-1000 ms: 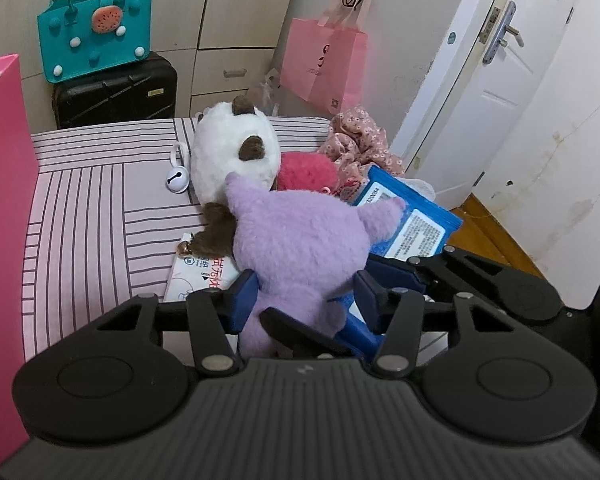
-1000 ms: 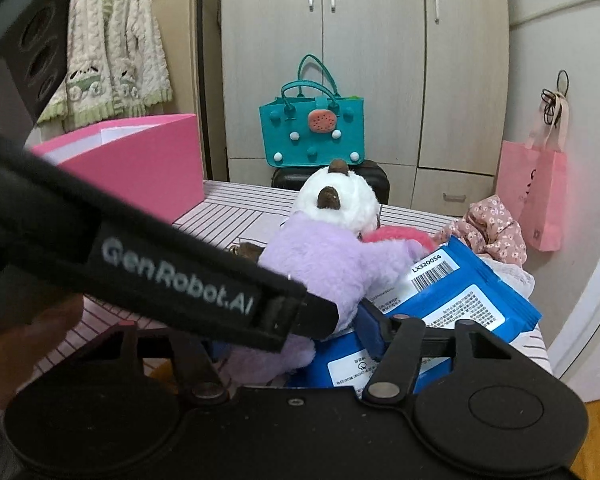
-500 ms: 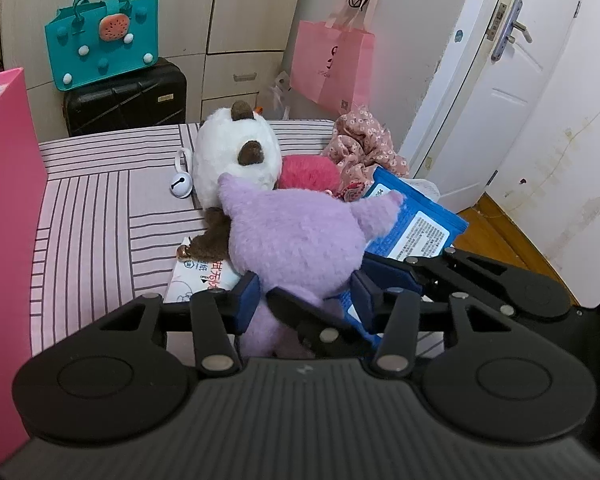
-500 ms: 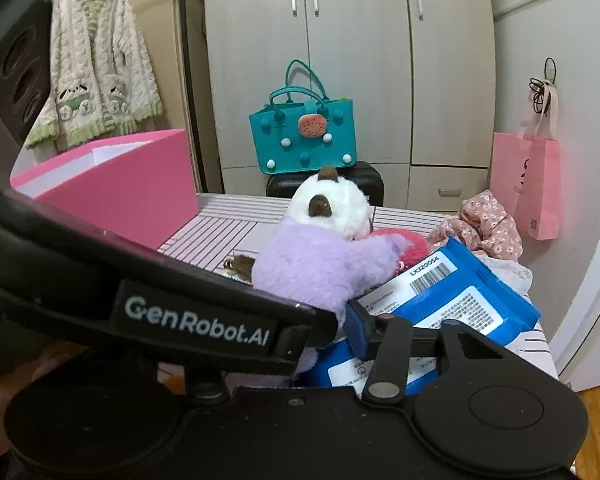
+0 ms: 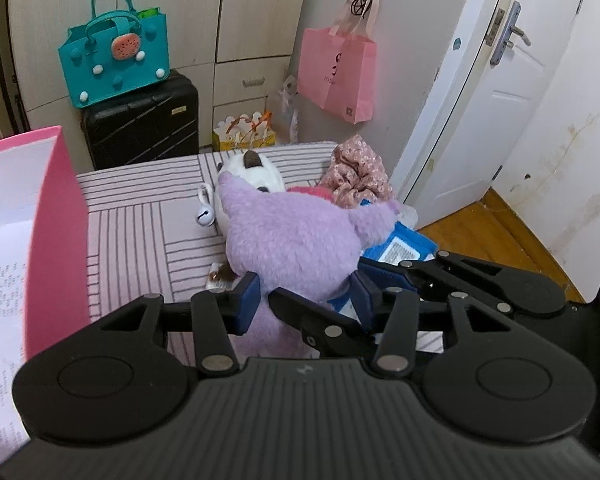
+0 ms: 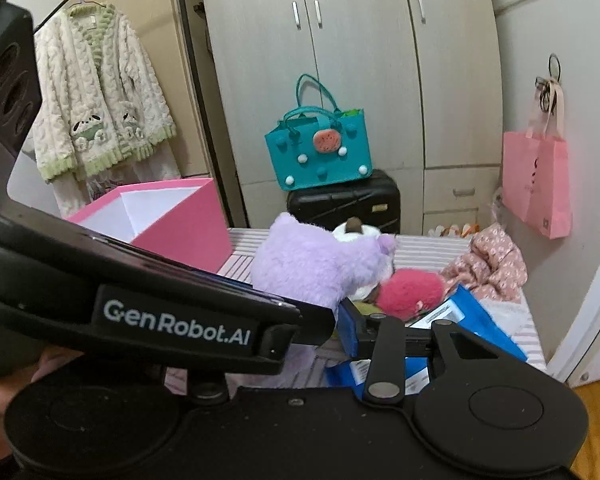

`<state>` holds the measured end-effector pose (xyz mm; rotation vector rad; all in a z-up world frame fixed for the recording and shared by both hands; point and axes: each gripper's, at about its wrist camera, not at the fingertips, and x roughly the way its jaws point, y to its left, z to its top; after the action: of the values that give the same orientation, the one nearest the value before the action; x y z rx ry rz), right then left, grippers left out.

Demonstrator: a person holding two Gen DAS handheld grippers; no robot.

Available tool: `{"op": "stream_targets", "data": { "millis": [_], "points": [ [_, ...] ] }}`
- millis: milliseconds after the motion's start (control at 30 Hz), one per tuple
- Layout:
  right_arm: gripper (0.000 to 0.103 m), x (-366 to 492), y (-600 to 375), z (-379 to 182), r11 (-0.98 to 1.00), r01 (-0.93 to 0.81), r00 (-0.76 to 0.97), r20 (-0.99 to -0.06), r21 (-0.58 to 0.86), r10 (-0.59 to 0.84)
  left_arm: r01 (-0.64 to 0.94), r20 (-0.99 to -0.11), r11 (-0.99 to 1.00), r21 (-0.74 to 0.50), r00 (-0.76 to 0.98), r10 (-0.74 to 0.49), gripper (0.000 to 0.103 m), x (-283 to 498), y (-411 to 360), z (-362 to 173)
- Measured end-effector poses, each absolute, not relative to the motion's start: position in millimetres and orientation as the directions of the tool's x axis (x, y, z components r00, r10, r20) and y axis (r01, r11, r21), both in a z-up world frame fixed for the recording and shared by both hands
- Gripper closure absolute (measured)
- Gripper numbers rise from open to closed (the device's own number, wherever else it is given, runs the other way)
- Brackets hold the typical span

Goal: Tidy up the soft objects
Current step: 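Lift the lilac plush with the left tool and carry it toward the pink box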

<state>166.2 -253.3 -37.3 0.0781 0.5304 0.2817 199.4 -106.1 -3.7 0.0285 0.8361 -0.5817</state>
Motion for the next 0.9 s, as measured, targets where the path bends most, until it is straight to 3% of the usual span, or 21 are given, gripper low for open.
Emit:
{"op": "stream_targets", "data": {
  "millis": [333, 900],
  "points": [
    [0.055, 146.0, -234.4, -24.9, 0.946, -0.279, 0.76, -0.564, 0.163, 0.322, 0.489, -0.765, 0.85, -0.196, 0.466, -0.444, 0.056, 171.6, -83.1, 6.4],
    [0.054, 80.7, -183.6, -1.1, 0.883, -0.456, 0.665, -0.616, 0.111, 0.422, 0.408, -0.819, 0.882, -0.236, 0.405, -0.407, 0.055, 103.6, -19.7, 24.0]
  ]
}}
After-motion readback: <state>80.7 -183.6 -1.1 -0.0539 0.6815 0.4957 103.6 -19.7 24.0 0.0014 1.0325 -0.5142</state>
